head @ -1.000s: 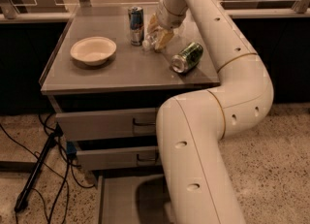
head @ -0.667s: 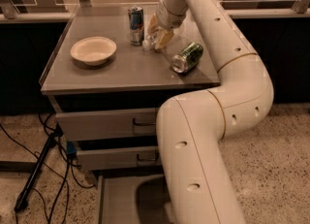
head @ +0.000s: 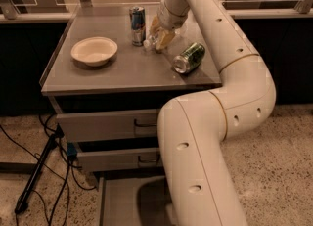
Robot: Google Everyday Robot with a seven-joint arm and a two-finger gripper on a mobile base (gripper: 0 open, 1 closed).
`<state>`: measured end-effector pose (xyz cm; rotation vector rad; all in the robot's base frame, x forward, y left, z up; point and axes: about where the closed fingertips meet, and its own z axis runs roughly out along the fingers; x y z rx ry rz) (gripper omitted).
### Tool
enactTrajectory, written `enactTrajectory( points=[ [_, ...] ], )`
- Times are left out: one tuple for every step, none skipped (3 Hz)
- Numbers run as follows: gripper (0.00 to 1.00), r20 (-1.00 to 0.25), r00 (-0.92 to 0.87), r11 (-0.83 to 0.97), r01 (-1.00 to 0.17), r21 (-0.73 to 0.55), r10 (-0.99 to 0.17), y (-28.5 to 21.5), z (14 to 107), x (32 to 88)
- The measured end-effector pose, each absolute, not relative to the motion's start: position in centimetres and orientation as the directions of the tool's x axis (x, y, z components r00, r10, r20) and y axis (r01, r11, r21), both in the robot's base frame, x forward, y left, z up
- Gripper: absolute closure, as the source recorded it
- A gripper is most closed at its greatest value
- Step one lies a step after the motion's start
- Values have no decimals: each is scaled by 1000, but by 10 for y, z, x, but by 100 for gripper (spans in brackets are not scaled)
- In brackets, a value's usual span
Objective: Place water bottle into bottom drawer
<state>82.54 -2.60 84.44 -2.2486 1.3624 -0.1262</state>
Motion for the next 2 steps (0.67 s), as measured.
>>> enactTrajectory(
  points=[
    [100,-169,481,-357,-805,-474,-860,-27,847,829],
    [100,-136,469,-343,-787,-513,-873,-31,870,834]
  ],
)
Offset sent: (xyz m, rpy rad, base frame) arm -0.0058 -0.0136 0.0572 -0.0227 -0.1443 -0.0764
